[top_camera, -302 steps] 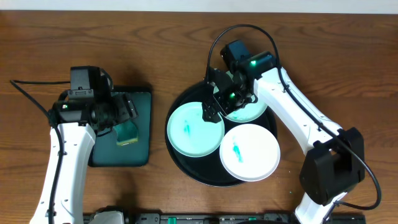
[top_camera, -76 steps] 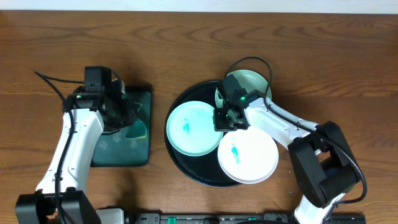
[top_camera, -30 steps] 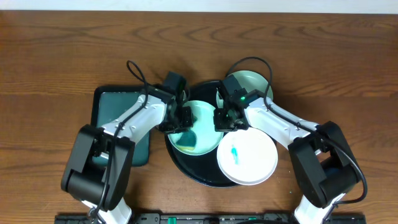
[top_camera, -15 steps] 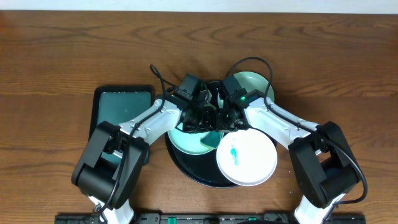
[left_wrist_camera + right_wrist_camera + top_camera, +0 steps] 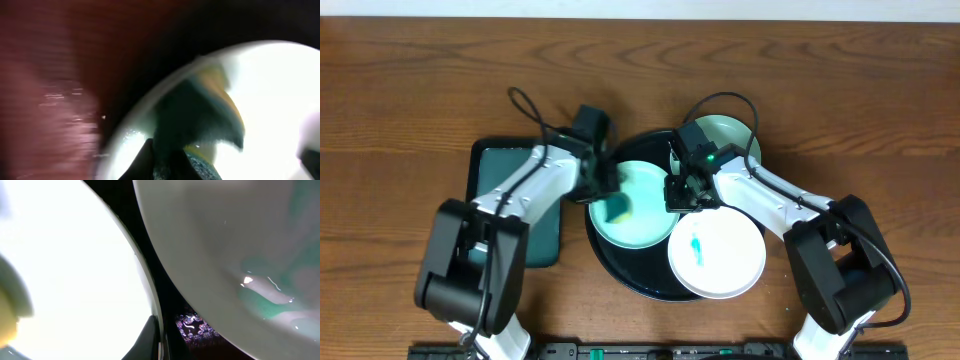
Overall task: Clean dirty plates on tray and stack at the side
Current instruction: 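Scrub the held plate with the sponge in the left gripper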
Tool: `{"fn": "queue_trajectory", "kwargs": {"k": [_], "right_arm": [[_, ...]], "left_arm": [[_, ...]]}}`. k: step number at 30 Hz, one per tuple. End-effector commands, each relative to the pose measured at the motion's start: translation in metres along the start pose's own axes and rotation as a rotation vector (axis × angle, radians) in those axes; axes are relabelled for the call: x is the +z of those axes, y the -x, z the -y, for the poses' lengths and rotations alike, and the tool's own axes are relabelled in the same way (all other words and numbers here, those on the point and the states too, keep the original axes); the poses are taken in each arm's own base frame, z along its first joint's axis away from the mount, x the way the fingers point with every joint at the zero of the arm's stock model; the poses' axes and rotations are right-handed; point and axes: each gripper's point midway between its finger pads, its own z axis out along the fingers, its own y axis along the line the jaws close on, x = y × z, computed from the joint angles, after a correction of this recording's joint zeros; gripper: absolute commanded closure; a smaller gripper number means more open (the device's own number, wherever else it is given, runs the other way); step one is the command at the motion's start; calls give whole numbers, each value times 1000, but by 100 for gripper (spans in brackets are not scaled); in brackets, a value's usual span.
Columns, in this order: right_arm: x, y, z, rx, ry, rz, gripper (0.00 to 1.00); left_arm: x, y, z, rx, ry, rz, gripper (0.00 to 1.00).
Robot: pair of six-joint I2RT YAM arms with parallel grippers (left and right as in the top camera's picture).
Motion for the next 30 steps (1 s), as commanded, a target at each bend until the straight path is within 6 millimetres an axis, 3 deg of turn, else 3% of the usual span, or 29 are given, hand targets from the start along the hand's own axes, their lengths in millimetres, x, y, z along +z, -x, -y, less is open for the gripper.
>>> {"fn": "queue_trajectory", "kwargs": {"k": [1,4,6,9,13,17,24,27,30], "right_arm": [[8,-14,5,10,-8,-54,99],[8,-13,4,10,-6,-50,99],[8,-12,4,8,-3,-45,99],[8,-10,3,7,1,-38,99],[8,-9,2,6,3,-36,99],[8,-9,2,6,3,-37,99],[8,-11,2,8,3,-43,99],[8,-11,2,8,3,-44,99],[8,-13,3,9,0,-51,99]], "left_arm": [[5,11,-91,-17,411,75,93],[6,3,-86,11,412,50,93],[11,-9,-70,55,349,-6,93],[21,-43,-21,141,124,-152,93],[19,-85,40,227,-144,-297,93],[15,-108,80,297,-279,-345,93],[23,-112,105,304,-324,-318,93],[37,-103,108,262,-330,-304,93],[65,-89,98,161,-318,-307,93]]}}
